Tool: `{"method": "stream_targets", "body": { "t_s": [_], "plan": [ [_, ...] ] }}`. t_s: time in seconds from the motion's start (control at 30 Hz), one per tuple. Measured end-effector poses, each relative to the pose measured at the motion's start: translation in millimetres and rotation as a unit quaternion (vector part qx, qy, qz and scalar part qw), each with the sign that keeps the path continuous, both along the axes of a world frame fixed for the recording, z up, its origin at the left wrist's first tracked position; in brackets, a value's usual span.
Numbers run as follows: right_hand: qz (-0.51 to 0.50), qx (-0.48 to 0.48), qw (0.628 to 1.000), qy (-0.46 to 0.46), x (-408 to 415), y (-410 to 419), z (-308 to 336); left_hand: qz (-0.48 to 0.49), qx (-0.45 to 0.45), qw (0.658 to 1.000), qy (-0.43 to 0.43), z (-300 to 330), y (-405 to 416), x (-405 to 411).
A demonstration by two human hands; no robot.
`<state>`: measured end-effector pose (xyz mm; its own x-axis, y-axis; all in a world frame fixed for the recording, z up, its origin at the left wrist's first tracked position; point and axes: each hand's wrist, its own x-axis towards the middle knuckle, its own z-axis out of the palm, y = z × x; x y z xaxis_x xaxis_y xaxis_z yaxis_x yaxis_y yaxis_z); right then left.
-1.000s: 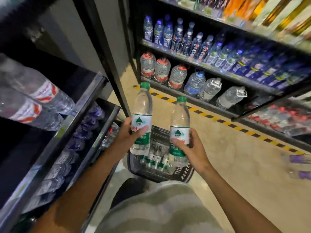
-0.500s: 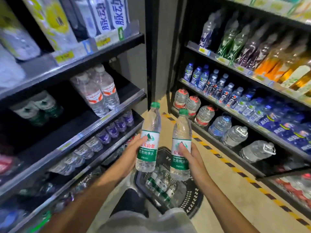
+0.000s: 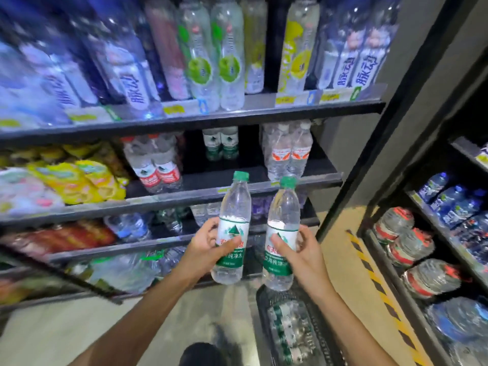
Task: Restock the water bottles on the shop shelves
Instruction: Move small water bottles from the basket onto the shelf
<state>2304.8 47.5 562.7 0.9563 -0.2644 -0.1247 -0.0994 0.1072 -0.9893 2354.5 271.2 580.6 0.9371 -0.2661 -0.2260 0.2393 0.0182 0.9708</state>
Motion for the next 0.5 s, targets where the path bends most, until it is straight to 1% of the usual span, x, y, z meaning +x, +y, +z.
{"method": "stream_targets", "body": {
  "t_s": [0.1, 0.2, 0.5],
  "plan": [
    [0.047, -0.017, 0.999, -0.006, 23, 28, 6, 0.045, 0.003, 0.999, -0.019, 5, 34, 2],
    [0.074, -0.050, 0.996, -0.025, 46, 54, 14, 0.061, 0.006, 0.997, -0.039, 7, 63, 14],
    [0.097, -0.048, 0.994, -0.019, 99, 92, 24, 0.041, -0.013, 0.996, -0.075, 2, 114, 68]
  ]
}}
